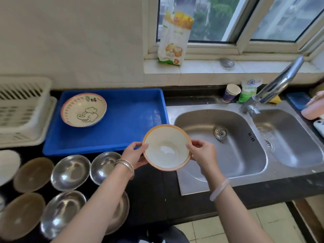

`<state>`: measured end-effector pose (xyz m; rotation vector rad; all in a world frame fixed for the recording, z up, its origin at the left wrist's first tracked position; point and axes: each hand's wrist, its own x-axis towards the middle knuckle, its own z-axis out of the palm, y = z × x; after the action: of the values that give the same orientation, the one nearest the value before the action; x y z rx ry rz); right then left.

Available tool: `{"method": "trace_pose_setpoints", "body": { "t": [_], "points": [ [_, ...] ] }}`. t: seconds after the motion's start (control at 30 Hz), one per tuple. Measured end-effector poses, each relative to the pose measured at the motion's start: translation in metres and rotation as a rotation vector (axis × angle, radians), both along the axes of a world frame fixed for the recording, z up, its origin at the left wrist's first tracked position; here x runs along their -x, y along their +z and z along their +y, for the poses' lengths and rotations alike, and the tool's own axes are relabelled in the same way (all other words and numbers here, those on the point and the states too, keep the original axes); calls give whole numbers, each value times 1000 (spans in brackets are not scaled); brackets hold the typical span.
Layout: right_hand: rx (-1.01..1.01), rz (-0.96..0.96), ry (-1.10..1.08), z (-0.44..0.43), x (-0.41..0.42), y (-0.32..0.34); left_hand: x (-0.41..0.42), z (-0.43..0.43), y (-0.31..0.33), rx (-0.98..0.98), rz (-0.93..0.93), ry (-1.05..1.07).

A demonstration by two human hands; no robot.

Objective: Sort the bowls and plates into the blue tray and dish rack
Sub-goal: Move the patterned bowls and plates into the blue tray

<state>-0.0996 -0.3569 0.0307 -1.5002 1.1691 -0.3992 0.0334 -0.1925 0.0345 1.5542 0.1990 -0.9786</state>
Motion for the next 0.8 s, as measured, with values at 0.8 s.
{"method": "trace_pose_setpoints", "body": {
  "t": [0.8],
  "points": [
    [51, 43, 398, 95, -343, -17, -250, 110, -24, 84, -184, 584]
  ]
}}
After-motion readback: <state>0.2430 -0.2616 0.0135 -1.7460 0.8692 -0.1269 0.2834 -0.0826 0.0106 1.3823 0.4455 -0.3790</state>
